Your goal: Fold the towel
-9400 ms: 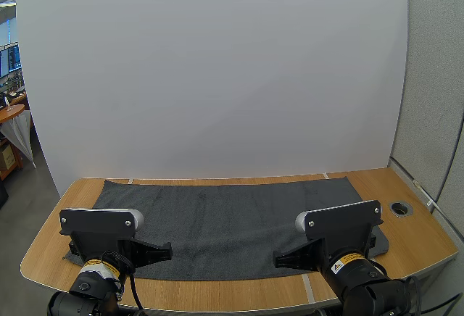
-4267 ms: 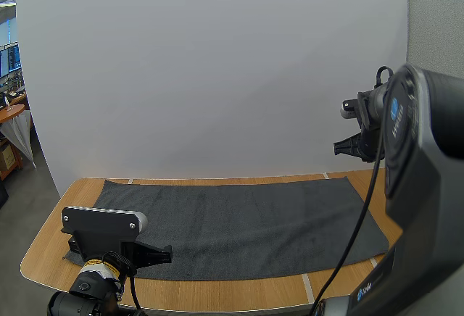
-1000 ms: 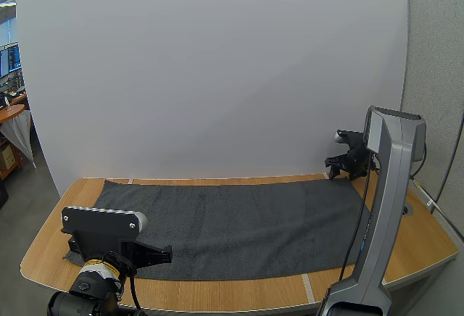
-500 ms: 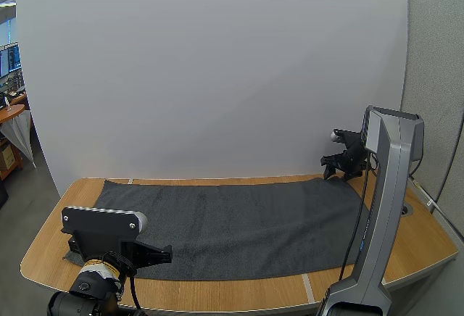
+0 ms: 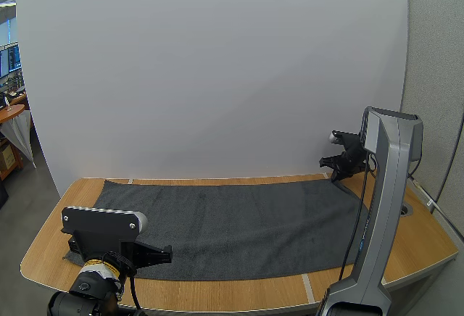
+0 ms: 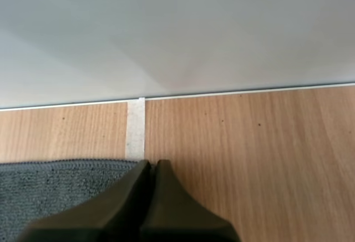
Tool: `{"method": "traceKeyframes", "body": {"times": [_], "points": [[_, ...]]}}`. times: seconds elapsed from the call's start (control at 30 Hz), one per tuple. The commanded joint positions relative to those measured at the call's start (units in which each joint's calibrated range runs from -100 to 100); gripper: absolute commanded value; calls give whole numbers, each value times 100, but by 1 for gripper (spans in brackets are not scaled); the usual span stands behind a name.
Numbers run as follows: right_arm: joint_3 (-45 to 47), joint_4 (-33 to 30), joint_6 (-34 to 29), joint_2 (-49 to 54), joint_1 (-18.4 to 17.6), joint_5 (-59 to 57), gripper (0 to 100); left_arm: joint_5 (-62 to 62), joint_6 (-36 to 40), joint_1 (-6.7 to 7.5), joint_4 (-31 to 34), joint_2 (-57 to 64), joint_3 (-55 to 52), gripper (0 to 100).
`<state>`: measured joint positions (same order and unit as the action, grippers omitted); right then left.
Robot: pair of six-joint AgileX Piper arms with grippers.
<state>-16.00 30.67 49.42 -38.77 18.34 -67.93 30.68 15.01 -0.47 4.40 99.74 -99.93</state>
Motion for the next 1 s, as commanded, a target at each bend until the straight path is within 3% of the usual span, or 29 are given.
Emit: {"method": "traceKeyframes", "body": {"times": [0.0,0.47,0.73,0.97], "points": [[43,-44,-1,2,-14,2,0,-129,-3,30,-73,26,-7,0],[43,205,9,801,-77,-803,0,-129,-3,30,-73,26,-7,0],[43,297,-34,1701,-369,-2107,0,-129,-3,30,-73,26,-7,0],[43,297,-494,2199,-818,-3053,0,-129,-3,30,-73,26,-7,0]]}}
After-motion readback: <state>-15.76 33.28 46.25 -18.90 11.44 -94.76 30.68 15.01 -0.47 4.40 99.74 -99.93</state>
